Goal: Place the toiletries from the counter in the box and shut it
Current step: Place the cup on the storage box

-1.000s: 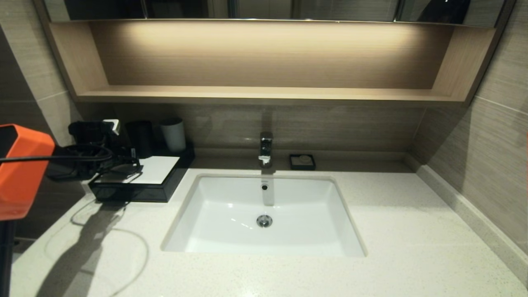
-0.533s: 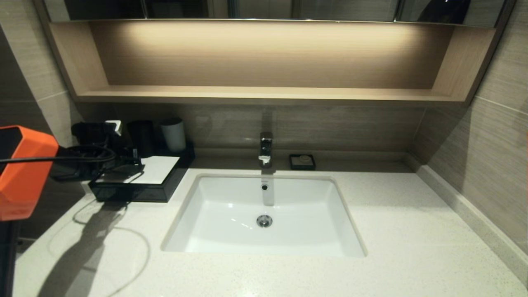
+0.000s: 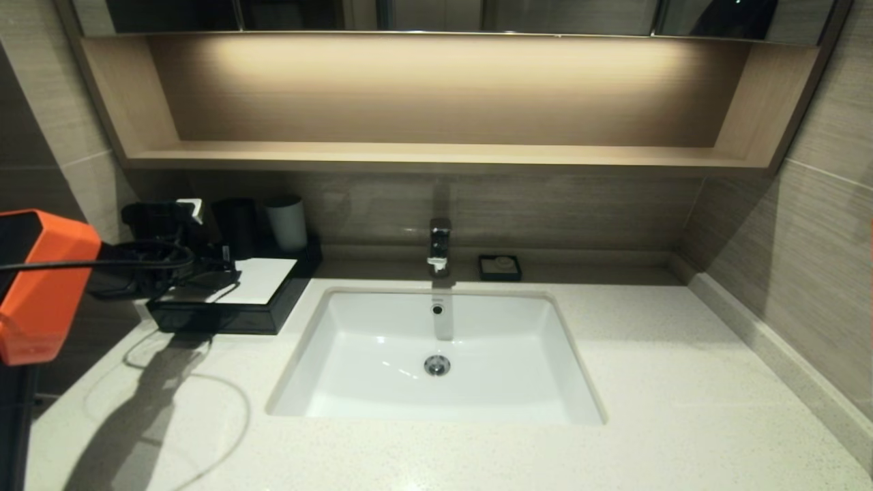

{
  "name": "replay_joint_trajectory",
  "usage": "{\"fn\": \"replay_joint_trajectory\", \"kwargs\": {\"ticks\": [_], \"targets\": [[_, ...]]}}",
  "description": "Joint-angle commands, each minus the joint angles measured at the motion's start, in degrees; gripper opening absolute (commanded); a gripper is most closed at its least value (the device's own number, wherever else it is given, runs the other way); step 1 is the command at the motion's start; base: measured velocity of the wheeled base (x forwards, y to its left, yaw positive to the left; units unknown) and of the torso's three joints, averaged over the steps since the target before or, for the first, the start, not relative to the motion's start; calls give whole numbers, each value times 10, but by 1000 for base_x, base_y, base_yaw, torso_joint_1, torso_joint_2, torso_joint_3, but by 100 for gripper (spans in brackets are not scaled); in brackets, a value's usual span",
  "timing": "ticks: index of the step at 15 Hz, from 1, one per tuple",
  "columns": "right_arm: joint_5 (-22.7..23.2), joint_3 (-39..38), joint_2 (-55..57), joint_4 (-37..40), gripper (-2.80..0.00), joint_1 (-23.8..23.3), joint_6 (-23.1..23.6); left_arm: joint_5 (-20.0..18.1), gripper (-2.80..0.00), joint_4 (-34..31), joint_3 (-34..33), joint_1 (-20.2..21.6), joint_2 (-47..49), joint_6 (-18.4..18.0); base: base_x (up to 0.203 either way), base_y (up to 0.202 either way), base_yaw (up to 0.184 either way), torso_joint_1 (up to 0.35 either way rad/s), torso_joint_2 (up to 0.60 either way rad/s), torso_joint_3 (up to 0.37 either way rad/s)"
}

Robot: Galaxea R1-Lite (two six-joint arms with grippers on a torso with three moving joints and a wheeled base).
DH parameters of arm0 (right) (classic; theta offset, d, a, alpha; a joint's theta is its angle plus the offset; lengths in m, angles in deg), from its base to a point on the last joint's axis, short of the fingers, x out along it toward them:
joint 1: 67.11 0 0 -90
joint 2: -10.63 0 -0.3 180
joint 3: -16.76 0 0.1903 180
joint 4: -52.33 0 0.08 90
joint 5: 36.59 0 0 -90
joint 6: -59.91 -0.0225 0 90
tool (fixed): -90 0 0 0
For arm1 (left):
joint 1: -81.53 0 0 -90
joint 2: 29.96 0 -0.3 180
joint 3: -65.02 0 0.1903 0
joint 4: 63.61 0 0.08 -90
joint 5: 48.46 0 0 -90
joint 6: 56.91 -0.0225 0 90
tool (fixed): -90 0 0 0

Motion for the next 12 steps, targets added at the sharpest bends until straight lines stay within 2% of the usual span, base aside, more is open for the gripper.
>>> {"fn": "replay_joint_trajectory", "kwargs": {"ticks": [1, 10, 12], "targets": [[0, -1, -1, 0, -280, 0, 0, 0, -280, 1, 0, 0, 1, 0, 0, 0, 0, 0, 0, 0], [0, -1, -1, 0, -280, 0, 0, -2, -280, 0, -48, 0, -36, 4, 0, 0, 0, 0, 0, 0], [0, -1, -1, 0, -280, 0, 0, -2, -280, 0, -50, -3, -35, 16, 0, 0, 0, 0, 0, 0]]}}
